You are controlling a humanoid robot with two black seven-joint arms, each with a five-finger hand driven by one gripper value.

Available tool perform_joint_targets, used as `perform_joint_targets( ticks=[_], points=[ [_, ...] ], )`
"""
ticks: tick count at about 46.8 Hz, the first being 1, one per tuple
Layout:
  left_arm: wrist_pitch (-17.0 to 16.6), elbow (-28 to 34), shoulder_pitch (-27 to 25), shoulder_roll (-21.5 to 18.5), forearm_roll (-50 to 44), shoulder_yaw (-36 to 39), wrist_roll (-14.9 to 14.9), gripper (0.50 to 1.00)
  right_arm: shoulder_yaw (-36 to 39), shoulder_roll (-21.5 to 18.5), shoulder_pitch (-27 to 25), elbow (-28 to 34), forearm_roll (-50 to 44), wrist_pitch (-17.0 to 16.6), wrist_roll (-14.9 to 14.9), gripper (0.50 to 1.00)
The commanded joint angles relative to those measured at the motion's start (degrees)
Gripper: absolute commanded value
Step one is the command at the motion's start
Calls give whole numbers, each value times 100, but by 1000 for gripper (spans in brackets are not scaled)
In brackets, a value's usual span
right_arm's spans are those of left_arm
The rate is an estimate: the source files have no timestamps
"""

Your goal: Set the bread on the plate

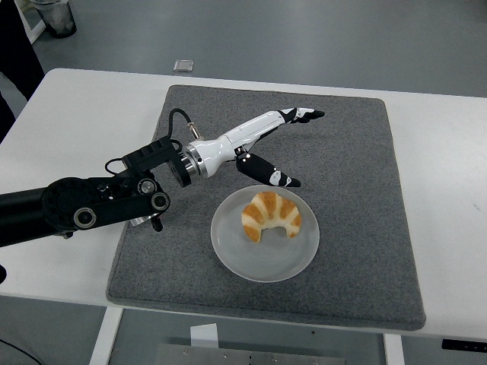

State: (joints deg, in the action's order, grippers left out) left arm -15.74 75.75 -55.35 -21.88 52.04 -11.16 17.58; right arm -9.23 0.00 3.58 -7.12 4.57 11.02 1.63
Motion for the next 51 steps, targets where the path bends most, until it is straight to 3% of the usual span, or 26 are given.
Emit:
perform_joint_targets(
  ticks=[1,20,32,41,51],
  points=[
    [150,-34,-10,0,-413,-184,0,992,0,0,-7,0,0,6,4,952],
    [1274,-815,-230,-70,-2487,-1326,-26,992,0,0,2,-9,0,-3,-5,952],
    [2189,-1808,-450,-97,-3928,-1670,-70,992,0,0,2,-35,0,-21,-5,952],
    [2505,-2327,-485,-106,-4606,-1670,-79,992,0,0,2,-44,0,-21,-5,952],
    [2866,-2810,-476,-115,-5335,-1670,-351,992,0,0,2,-44,0,-21,-5,952]
  ],
)
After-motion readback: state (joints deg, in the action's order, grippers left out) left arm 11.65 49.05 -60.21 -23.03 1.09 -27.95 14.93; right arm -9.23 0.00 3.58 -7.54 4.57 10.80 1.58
